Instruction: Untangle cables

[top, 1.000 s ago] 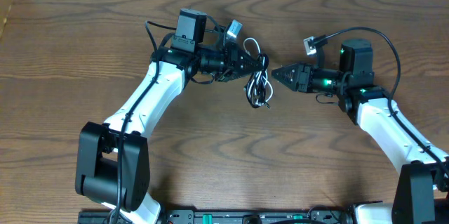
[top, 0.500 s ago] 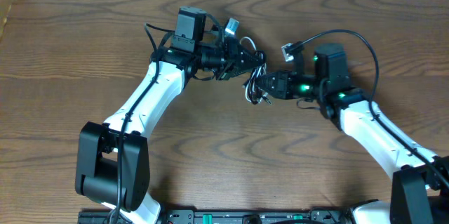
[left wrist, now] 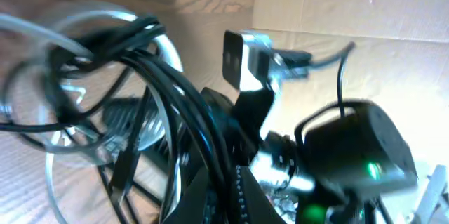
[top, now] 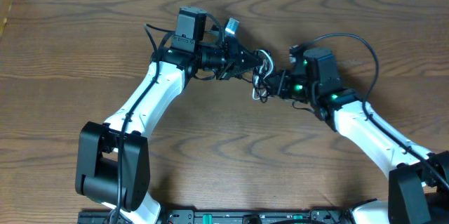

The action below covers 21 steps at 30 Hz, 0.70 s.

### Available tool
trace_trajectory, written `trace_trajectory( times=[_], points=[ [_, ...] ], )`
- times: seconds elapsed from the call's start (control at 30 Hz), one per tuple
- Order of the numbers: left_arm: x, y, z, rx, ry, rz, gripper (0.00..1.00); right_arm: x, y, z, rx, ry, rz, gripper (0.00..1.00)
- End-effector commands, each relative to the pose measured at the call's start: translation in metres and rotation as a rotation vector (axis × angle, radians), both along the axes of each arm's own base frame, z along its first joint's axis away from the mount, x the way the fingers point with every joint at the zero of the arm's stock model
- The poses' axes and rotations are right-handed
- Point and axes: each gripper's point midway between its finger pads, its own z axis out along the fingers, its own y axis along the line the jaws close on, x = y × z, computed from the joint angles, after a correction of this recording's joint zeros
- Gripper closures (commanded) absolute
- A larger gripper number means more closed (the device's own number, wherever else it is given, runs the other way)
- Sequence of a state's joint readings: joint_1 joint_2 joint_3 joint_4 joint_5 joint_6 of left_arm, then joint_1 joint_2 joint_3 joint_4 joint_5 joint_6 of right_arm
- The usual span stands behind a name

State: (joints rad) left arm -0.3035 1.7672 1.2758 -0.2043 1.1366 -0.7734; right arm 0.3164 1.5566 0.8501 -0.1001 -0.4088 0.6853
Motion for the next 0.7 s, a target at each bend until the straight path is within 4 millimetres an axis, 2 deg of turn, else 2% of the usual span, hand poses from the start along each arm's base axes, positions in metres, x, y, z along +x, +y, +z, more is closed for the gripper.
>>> trace_trajectory(
  times=[0.0,0.13,0.2,0.47,0.57,0.67],
  points=[
    [0.003,0.007,0.016,-0.019,-0.151,-0.037,0.93,0.01,-0.05,-0.012,-0.099,0.048,-0.185,0.99],
    [0.009,0.021,0.0,0.062,-0.167,0.001,0.93,-0.009,-0.098,-0.026,-0.266,0.138,-0.304,0.99],
    [0.009,0.026,-0.009,0.105,-0.17,0.01,0.92,-0.022,-0.114,-0.035,-0.348,0.193,-0.341,0.99],
    [0.006,0.037,-0.022,0.174,-0.268,-0.036,0.93,-0.068,-0.164,-0.056,-0.546,0.384,-0.412,0.99],
    [0.013,0.053,-0.033,0.247,-0.262,0.005,0.93,-0.071,-0.169,-0.057,-0.509,0.411,-0.377,0.99],
    [0.016,0.064,-0.04,0.293,-0.27,0.016,0.93,-0.064,-0.146,-0.053,-0.392,0.357,-0.206,0.99]
  ],
)
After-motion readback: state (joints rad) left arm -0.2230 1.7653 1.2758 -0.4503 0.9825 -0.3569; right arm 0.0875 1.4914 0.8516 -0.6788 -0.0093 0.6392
